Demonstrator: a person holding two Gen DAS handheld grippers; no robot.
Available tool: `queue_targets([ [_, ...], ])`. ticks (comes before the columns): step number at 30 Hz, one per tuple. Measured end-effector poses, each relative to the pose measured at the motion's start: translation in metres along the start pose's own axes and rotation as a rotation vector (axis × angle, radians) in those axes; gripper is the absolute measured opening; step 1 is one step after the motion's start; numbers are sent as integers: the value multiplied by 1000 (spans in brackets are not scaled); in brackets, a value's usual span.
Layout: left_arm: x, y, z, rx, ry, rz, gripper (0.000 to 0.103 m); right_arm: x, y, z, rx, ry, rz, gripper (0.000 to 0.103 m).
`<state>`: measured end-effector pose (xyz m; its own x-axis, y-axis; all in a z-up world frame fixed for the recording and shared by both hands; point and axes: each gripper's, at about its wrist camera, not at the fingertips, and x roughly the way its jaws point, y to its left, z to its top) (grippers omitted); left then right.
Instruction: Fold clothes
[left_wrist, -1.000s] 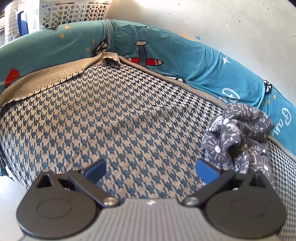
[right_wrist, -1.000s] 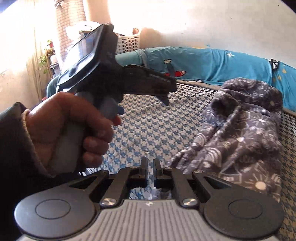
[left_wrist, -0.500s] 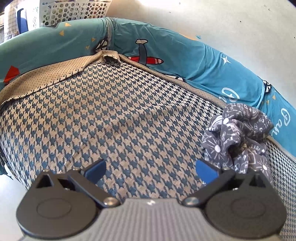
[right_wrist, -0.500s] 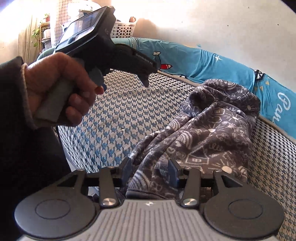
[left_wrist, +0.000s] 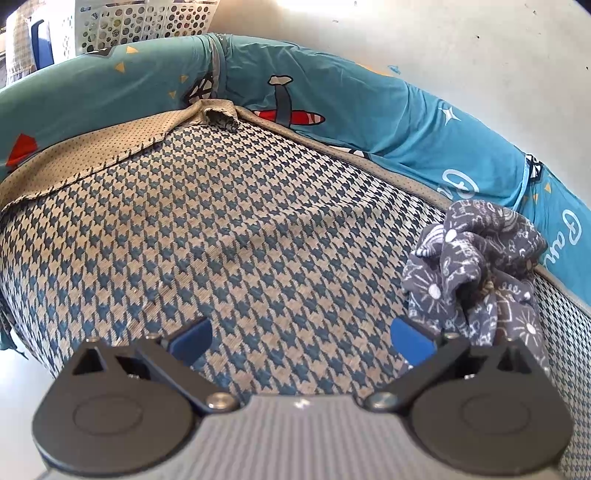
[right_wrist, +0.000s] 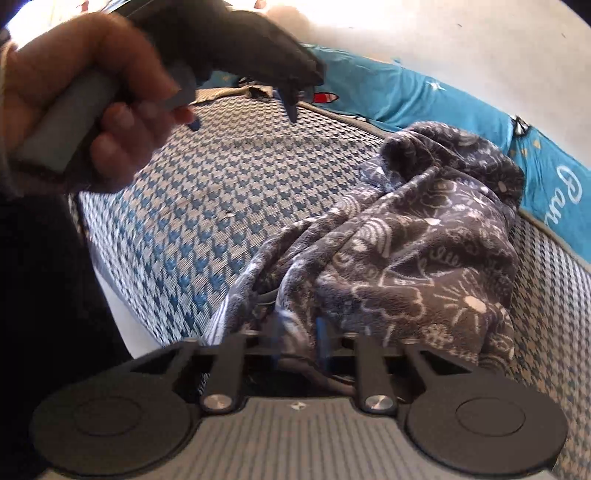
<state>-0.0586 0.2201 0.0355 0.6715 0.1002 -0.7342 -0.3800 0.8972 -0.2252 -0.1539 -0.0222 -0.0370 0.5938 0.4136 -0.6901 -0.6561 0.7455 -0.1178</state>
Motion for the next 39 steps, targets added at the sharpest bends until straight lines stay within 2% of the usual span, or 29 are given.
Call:
queue_targets([
  [3, -1, 0, 1, -6, -4, -8, 103, -8, -5, 8, 68, -27, 60, 7],
  [9, -4, 2, 2, -20, -30, -17, 103, -15, 24, 30, 25, -87, 129, 7],
  [15, -2, -7, 1, 19, -19, -61, 103, 35, 28, 22, 59, 7, 180, 8],
  [18, 1, -17, -1, 58, 7, -105, 103, 36, 30, 17, 40, -17, 190, 19],
  [20, 5, -24, -3, 81, 33, -147, 103, 27, 32, 16, 19, -34, 200, 32],
  [24, 7, -38, -10, 130, 55, -191, 103, -6, 28, 10, -32, -84, 161, 34],
  [30, 11, -55, -21, 174, 102, -237, 103, -45, 1, -14, 72, -89, 111, 34],
  [35, 14, -73, -32, 224, 131, -251, 103, -60, -22, -30, 118, -73, -3, 34],
  [39, 14, -83, -39, 251, 136, -249, 103, -52, -44, -37, 117, -50, -107, 34],
])
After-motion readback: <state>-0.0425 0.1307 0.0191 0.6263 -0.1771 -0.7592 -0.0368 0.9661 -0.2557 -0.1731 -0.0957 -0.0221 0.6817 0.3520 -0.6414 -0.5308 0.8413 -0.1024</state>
